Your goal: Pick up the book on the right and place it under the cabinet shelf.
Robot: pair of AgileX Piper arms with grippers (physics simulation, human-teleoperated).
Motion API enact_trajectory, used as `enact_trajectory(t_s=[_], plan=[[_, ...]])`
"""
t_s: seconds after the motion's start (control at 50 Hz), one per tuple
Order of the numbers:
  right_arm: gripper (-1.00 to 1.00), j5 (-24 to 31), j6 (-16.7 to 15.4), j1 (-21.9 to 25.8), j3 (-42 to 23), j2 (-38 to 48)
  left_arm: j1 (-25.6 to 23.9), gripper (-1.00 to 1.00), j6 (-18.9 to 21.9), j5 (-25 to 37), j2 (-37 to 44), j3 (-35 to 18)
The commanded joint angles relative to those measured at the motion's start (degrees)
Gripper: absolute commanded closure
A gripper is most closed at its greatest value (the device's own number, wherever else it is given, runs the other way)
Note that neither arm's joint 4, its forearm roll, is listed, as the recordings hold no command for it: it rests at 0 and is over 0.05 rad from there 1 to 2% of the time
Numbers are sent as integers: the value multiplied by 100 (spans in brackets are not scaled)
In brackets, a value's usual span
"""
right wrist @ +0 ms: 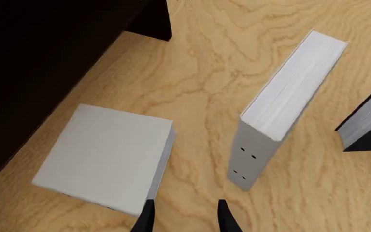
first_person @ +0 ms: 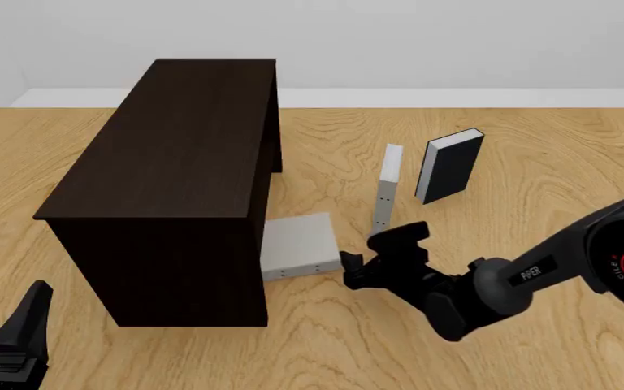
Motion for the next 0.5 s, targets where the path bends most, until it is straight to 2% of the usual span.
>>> enact_trajectory(t_s=[0.02, 0.5], plan=[[-100, 104, 7, 129, -197, -4, 0, -100, 0, 0, 0, 0], [-100, 310, -21, 179, -530, 148, 0, -100, 0, 0, 0, 0]])
